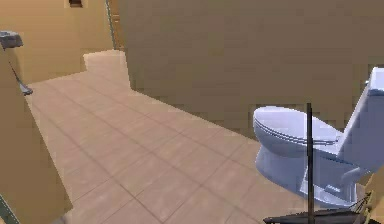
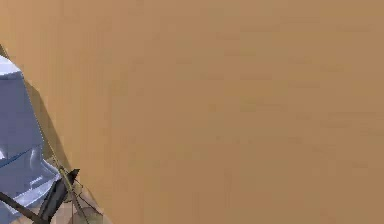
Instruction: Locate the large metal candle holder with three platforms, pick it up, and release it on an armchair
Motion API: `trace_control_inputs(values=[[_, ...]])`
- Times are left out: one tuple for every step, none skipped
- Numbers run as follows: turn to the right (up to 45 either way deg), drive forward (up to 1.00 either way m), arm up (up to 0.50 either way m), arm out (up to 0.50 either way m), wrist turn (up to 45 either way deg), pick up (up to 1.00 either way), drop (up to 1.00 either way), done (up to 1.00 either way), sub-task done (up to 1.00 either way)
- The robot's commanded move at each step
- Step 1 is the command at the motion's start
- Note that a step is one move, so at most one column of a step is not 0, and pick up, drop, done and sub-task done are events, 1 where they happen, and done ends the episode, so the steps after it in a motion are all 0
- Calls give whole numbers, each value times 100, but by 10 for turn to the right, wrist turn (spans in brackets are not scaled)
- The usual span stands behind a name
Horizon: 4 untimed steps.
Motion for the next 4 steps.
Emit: trace_control_inputs(values=[[-30, 0, 0, 0, 0, 0, 0, 0, 0], [150, 0, 0, 0, 0, 0, 0, 0, 0], [0, 20, 0, 0, 0, 0, 0, 0, 0], [-420, 0, 0, 0, 0, 0, 0, 0, 0]])
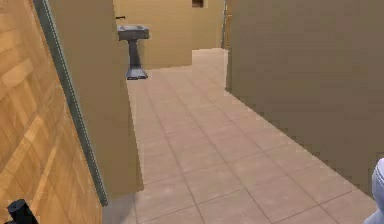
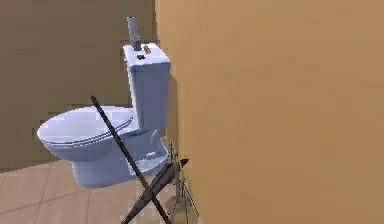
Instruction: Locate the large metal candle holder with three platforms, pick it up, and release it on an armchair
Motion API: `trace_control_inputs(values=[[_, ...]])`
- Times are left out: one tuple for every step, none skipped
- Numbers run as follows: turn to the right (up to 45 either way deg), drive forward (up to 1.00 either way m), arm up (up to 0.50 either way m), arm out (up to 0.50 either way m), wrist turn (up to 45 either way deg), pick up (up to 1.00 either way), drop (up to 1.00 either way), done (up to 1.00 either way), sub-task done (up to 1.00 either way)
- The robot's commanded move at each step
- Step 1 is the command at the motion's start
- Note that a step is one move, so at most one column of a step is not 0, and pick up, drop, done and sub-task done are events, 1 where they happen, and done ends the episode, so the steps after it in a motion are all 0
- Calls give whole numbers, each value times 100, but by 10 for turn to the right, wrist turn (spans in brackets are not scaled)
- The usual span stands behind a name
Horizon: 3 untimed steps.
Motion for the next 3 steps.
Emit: trace_control_inputs(values=[[0, 35, 0, 0, 0, 0, 0, 0, 0], [450, 0, 0, 0, 0, 0, 0, 0, 0], [180, 0, 0, 0, 0, 0, 0, 0, 0]])
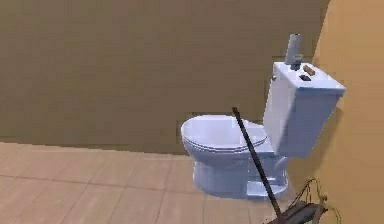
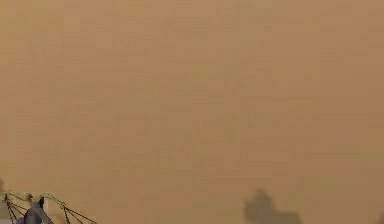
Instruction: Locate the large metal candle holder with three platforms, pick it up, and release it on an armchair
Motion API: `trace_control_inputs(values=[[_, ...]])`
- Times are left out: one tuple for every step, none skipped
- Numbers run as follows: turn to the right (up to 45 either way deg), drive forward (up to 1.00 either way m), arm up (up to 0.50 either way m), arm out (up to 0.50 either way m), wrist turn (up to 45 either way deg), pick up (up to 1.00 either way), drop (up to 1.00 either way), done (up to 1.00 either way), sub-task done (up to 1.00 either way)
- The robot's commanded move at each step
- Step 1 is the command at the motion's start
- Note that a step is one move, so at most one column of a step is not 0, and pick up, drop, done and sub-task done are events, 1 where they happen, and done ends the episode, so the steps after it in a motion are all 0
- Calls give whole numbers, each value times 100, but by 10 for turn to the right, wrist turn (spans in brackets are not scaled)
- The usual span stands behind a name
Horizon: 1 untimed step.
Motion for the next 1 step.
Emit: trace_control_inputs(values=[[0, 15, 0, 0, 0, 0, 0, 0, 0]])
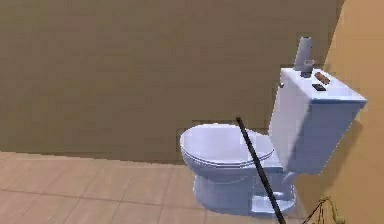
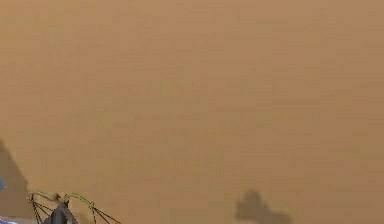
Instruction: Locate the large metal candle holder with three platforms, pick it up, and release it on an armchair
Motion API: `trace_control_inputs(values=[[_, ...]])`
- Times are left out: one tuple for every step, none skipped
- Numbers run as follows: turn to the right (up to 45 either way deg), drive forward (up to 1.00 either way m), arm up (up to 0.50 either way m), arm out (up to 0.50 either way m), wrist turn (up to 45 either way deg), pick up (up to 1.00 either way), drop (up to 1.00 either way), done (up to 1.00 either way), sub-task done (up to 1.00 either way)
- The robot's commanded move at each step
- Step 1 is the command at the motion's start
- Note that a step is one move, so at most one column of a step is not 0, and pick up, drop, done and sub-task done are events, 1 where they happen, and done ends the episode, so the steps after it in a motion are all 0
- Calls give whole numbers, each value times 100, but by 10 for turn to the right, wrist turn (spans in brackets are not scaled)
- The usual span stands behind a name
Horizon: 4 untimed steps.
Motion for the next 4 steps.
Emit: trace_control_inputs(values=[[-450, 0, 0, 0, 0, 0, 0, 0, 0], [-180, 0, 0, 0, 0, 0, 0, 0, 0], [0, 100, 0, 0, 0, 0, 0, 0, 0], [0, 100, 0, 0, 0, 0, 0, 0, 0]])
